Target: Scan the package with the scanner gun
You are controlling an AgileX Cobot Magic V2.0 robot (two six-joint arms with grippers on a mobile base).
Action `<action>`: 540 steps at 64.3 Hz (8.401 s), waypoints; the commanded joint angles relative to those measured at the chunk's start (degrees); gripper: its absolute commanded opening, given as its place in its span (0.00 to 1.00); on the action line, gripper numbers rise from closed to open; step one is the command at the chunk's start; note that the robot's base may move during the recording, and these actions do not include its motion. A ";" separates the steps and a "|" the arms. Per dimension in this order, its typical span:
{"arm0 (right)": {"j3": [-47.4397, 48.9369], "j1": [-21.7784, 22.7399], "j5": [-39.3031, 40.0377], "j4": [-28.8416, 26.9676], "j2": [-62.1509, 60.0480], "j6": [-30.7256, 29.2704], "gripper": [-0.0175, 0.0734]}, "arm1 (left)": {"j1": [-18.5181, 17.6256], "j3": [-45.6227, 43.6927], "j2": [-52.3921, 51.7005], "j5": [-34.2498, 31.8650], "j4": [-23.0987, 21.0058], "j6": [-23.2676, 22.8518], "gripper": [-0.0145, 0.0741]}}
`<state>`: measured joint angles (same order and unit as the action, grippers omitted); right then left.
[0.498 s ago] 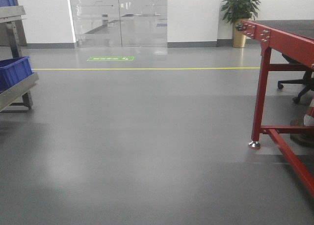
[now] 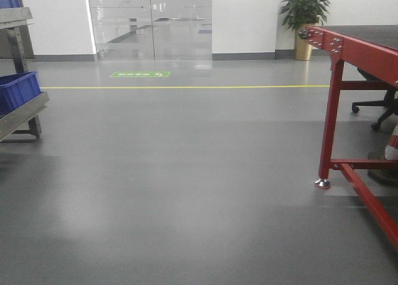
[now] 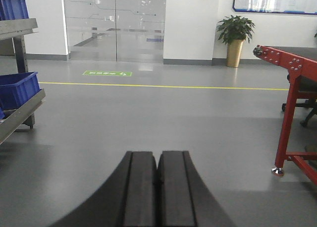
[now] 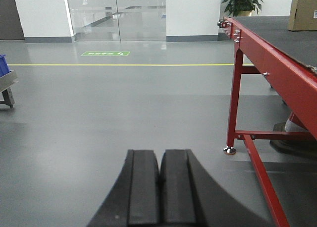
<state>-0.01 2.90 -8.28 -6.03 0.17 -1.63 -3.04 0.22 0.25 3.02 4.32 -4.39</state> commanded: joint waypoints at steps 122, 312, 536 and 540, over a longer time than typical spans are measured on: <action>0.01 -0.04 1.04 0.32 -0.17 -0.01 0.02 | 0.06 -0.22 -0.25 -1.05 -0.33 0.03 0.04; 0.01 -0.04 1.04 0.32 -0.17 -0.01 0.02 | 0.06 -0.22 -0.25 -1.05 -0.33 0.03 0.04; 0.01 -0.04 3.09 0.32 -0.17 -0.01 0.02 | 3.38 -0.22 -0.25 -1.16 -0.33 0.03 0.04; 0.01 -0.04 4.42 0.32 -0.17 -0.01 0.02 | 3.38 -0.22 -0.25 -1.47 -0.33 0.03 0.04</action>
<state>-0.01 2.90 -6.97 -6.03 0.17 -1.63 0.47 0.22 0.25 3.02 4.32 -4.39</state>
